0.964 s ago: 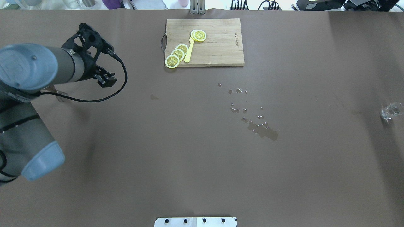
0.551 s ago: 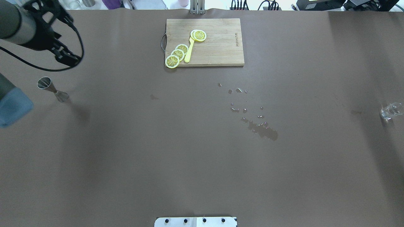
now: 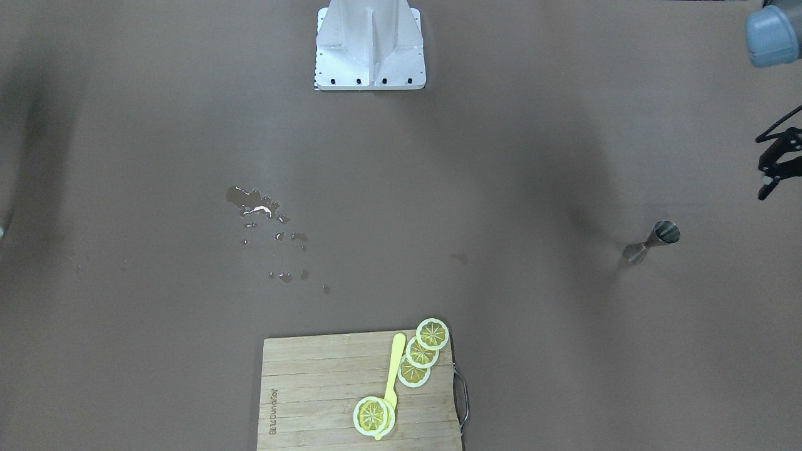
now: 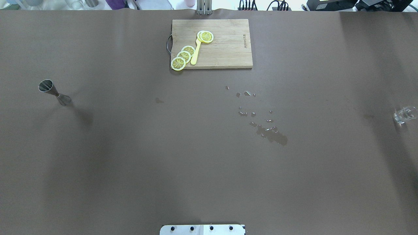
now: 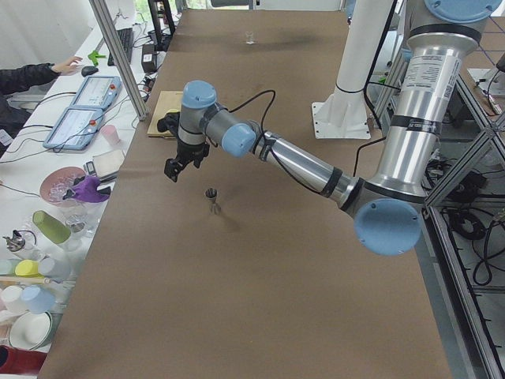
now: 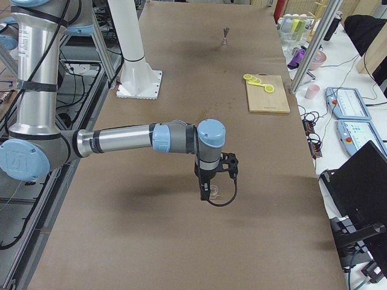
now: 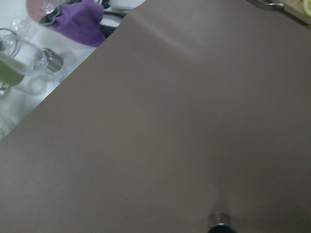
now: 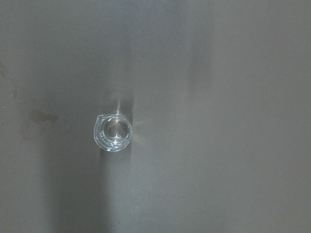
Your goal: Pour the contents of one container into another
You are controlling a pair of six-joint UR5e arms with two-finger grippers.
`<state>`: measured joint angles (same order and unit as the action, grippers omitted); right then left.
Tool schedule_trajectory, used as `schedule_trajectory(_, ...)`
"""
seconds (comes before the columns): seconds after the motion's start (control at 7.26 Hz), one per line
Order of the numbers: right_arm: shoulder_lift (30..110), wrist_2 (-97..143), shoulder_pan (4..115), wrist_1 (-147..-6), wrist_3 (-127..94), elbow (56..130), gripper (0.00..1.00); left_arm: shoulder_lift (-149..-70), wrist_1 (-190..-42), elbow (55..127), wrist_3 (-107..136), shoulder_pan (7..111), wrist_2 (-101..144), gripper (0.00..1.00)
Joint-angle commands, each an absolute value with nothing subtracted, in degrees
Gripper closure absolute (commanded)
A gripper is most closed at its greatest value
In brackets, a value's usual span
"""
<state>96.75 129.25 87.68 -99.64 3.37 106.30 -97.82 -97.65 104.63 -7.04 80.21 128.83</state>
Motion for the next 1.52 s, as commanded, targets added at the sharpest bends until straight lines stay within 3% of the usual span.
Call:
schedule_trajectory(0.0,95.02,129.90,87.19,-99.67,3.16,106.17,0.00,-88.55,-97.38,103.89,-10.00,87.95,133.77,0.03)
schedule_trajectory(0.69,94.39,131.13,86.75,-99.67,3.25,106.26,0.00,-70.43,-97.12,104.32,-10.28,90.43,136.48,0.02)
schedule_trajectory(1.38,92.64,130.78,85.87,-99.67,3.25,106.08,0.00,-73.03,-88.24,105.38,-9.93,91.67,137.37,0.02)
